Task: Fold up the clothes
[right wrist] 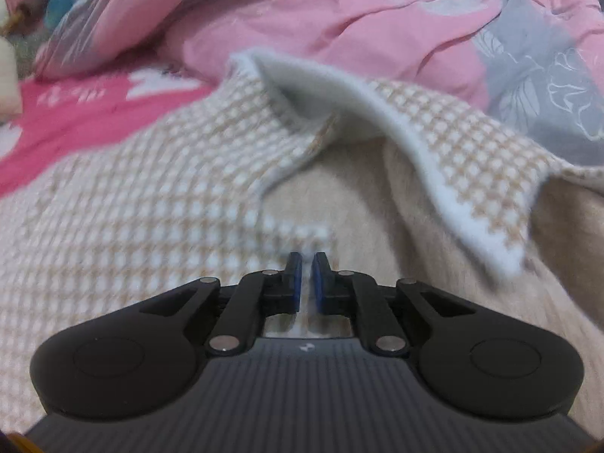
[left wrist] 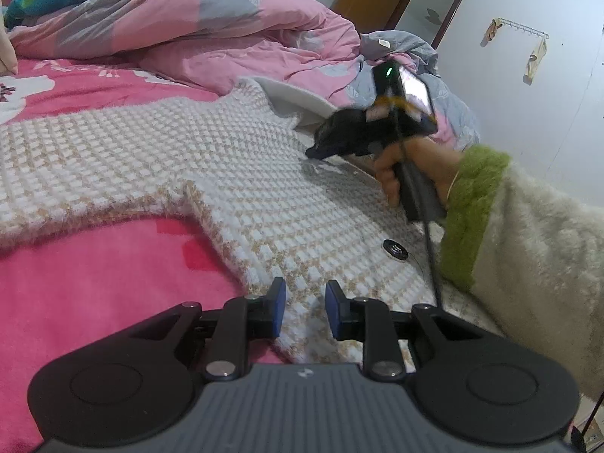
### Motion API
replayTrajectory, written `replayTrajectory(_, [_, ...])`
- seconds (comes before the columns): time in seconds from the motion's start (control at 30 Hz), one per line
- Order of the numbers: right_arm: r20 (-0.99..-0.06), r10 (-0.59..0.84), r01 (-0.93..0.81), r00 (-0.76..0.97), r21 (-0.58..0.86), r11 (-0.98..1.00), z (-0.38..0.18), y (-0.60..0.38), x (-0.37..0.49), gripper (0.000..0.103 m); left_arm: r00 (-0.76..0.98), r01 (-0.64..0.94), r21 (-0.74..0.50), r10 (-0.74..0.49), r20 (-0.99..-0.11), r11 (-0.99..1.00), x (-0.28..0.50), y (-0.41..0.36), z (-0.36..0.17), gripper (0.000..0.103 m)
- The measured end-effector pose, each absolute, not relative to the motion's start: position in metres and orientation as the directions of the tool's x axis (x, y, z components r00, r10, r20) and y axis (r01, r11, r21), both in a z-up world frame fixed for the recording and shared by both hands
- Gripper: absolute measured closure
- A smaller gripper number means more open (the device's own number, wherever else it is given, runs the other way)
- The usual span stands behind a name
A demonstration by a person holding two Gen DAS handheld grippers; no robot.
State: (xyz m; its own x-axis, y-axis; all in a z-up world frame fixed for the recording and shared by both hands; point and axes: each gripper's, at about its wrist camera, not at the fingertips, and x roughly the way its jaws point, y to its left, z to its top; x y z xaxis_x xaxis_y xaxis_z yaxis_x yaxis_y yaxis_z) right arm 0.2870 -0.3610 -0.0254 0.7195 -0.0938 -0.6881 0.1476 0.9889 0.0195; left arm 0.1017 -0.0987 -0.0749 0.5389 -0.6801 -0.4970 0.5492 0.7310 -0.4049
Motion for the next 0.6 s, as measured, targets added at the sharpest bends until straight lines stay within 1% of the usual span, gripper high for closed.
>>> replayTrajectory(0.1, [-0.683,-0.077,0.157,0.726,0.057,0.986,-0.025,-0.368,0.296,0.097,0.537,0.549,-0.409,-0.683,-0.495,0.729,0.102,-0.098,-0.075,0.079])
replayTrajectory(0.17, [-0.653,-0.032,0.109,0.757,0.077,0.991,-0.016,-0.362,0.292,0.097,0.536,0.55,-0.41,-0.684,-0.494,0.727,0.102,-0.097,-0.075,0.078])
replayTrajectory(0.23, [-0.645,0.02,0.069,0.764,0.111,0.991,-0.018,-0.358,0.299,0.097,0.536,0.551,-0.411,-0.685,-0.493,0.727,0.101,-0.097,-0.075,0.078])
replayTrajectory(0.3, [-0.65,0.043,0.053,0.759,0.128,0.99,-0.032,-0.355,0.313,0.097,0.534,0.55,-0.415,-0.687,-0.492,0.725,0.102,-0.096,-0.075,0.078])
replayTrajectory(0.4, [-0.681,0.024,0.056,0.731,0.096,0.994,-0.058,-0.351,0.329,0.098,0.531,0.549,-0.425,-0.692,-0.489,0.72,0.103,-0.095,-0.075,0.078])
replayTrajectory(0.5, [-0.683,-0.01,0.07,0.73,0.06,0.996,-0.043,-0.345,0.323,0.097,0.523,0.545,-0.446,-0.704,-0.481,0.71,0.104,-0.093,-0.077,0.077])
replayTrajectory(0.6, [-0.643,-0.023,0.046,0.766,0.019,0.999,-0.028,-0.335,0.313,0.097,0.518,0.542,-0.461,-0.711,-0.475,0.703,0.105,-0.091,-0.078,0.077])
